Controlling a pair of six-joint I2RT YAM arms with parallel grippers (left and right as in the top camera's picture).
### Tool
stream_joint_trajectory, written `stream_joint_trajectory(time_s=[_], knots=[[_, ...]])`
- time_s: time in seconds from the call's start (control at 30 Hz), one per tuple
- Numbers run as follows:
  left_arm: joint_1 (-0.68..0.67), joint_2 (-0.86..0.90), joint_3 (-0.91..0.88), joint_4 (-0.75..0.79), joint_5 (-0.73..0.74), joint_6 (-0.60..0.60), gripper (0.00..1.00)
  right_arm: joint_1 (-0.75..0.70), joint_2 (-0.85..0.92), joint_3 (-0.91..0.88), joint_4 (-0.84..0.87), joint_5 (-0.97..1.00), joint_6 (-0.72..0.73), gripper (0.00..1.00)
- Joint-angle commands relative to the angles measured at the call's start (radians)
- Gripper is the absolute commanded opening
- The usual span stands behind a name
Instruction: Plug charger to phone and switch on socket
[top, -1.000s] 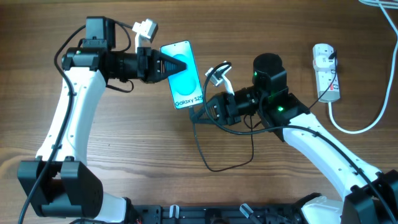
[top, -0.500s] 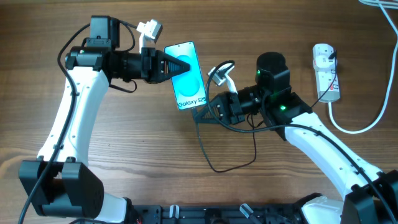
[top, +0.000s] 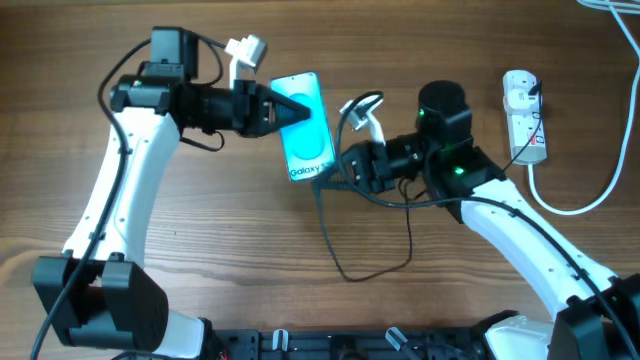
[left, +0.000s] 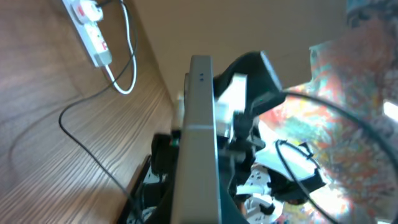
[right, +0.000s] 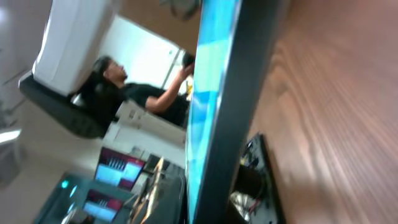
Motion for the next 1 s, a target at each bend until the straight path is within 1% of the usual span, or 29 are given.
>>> stream_joint_trajectory(time_s=[0.0, 0.1, 0.2, 0.23, 0.27, 0.3, 0.37, 0.43, 0.47, 0.63, 0.73, 0.97], knots=[[-0.048, -0.035, -0.015, -0.024, 0.034, 0.0, 0.04, -0.036, 0.013, 0.032, 0.013, 0.169, -0.002, 0.18], [-0.048, -0.035, -0.015, -0.024, 0.011, 0.0, 0.04, -0.036, 0.013, 0.032, 0.008, 0.157, -0.004, 0.23], [-0.048, -0.035, -0.015, -0.024, -0.053, -0.001, 0.04, -0.036, 0.013, 0.032, -0.007, 0.154, -0.013, 0.29], [-0.048, -0.035, -0.015, -0.025, -0.104, -0.001, 0.04, -0.036, 0.013, 0.032, -0.007, 0.154, -0.016, 0.34], [-0.048, -0.035, -0.015, -0.026, -0.152, -0.005, 0.04, -0.037, 0.013, 0.032, -0.007, 0.155, -0.021, 0.37], [-0.048, -0.035, -0.015, -0.029, -0.209, -0.005, 0.04, -0.037, 0.013, 0.032, -0.012, 0.155, -0.036, 0.45], [-0.048, -0.035, -0.015, -0.042, -0.288, -0.005, 0.04, -0.037, 0.013, 0.032, -0.032, 0.172, -0.039, 0.5], [-0.048, -0.035, -0.015, -0.069, -0.391, -0.005, 0.04, -0.037, 0.013, 0.032, -0.079, 0.206, -0.069, 0.58], [-0.048, -0.034, -0.015, -0.079, -0.421, -0.005, 0.04, -0.036, 0.013, 0.032, -0.11, 0.225, -0.085, 0.61], [-0.049, -0.01, -0.033, -0.093, -0.507, -0.005, 0.04, -0.036, 0.013, 0.032, -0.303, 0.389, -0.175, 0.65], [-0.053, 0.047, -0.037, -0.092, -0.51, -0.005, 0.04, -0.036, 0.013, 0.032, -0.408, 0.468, -0.22, 0.7], [-0.059, 0.175, -0.038, -0.086, -0.52, -0.005, 0.04, -0.036, 0.013, 0.032, -0.486, 0.522, -0.248, 0.71]])
